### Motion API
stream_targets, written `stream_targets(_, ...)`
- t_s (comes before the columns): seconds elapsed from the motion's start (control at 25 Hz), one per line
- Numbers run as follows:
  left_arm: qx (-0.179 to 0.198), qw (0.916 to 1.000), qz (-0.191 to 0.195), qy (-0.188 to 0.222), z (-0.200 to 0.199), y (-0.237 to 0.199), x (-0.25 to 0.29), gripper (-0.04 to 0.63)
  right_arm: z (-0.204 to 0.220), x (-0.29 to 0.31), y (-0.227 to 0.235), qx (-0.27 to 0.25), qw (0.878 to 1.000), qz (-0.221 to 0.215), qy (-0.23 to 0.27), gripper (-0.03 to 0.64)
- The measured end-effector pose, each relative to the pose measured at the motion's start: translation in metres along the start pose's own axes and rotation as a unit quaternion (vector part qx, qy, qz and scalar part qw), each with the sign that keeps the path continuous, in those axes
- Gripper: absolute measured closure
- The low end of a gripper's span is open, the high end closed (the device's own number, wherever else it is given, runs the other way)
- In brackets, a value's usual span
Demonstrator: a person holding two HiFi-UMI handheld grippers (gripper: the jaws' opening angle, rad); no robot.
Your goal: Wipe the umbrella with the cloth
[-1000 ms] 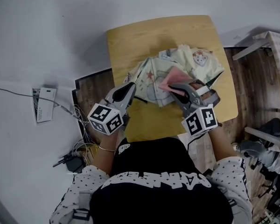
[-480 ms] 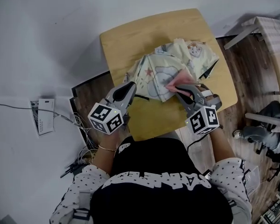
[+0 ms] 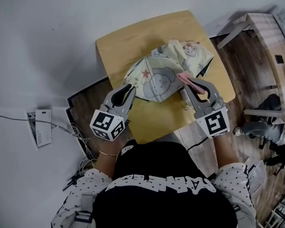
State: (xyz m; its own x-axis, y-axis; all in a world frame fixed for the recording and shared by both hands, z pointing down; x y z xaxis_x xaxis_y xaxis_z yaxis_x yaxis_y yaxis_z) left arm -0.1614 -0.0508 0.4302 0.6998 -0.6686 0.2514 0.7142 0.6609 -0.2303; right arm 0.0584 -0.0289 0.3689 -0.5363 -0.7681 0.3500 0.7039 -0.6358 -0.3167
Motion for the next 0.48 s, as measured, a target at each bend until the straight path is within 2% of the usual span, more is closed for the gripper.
stream_targets(0.08,0.011,0.9998,0.016,0.001,-0.002,0.008,0.003,0.537,-0.005,-0.009,0.008,0.053,0.998,0.021,0.006,0.583)
stream_targets(0.2,0.029,0.9984,0.049,-0.003,0.002,0.027,0.015,0.517,-0.006,-0.023,0.016,0.102,0.993,0.05,0.014,0.583)
stream_targets(0.32,0.053,0.995,0.085,-0.005,0.005,0.05,0.028,0.508,-0.003,-0.036,0.018,0.118,0.99,0.075,0.013,0.583)
stream_targets(0.48,0.103,0.9878,0.115,-0.015,0.005,0.081,0.046,0.48,-0.002,-0.048,0.015,0.118,0.99,0.081,0.017,0.583)
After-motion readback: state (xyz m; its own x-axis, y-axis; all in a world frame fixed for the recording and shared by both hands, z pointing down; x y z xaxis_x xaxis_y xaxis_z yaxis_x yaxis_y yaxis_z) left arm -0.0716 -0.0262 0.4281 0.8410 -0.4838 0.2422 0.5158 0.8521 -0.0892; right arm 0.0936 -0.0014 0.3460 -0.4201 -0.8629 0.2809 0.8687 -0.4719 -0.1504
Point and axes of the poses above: the fingertips, and each gripper's own axes: x forward along the fingers, y to its right, z out of its underside, the point moved 4 cm from there along -x, backward along the fingers, and after that the axes turned 1 degree about -y, right-handed, at the moved point
